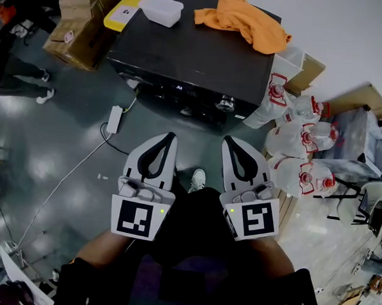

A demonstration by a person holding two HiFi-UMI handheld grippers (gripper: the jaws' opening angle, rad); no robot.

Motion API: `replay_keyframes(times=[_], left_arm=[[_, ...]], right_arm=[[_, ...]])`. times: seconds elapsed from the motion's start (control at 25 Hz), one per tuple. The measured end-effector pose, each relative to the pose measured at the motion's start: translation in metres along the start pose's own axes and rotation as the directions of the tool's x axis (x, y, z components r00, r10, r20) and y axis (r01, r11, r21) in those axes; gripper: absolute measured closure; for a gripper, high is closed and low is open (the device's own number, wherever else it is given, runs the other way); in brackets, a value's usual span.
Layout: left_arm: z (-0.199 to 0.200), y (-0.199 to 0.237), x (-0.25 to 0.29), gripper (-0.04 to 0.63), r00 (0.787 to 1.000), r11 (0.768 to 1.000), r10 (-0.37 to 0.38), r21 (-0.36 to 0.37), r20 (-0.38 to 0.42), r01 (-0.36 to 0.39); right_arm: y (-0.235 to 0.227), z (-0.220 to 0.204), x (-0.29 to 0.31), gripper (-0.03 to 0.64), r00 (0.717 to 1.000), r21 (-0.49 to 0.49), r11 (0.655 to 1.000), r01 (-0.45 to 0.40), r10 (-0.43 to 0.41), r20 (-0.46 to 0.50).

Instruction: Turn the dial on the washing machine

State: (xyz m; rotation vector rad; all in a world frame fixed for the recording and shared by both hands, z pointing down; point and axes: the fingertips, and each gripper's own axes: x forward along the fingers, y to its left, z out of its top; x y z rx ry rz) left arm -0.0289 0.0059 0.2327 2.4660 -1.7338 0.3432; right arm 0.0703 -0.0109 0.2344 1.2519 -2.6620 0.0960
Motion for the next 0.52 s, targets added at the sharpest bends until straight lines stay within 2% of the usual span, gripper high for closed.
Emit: replay_keyframes(times=[0.52], left_arm=[[-0.0014, 0.0031, 0.0007, 0.582, 1.000, 1.000, 0.002, -0.007, 0.001, -0.002]], right_arm=[[0.0021, 0.0012, 0.0034, 0.601, 1.000, -0.007, 1.000, -0.003, 0.003, -0.001]])
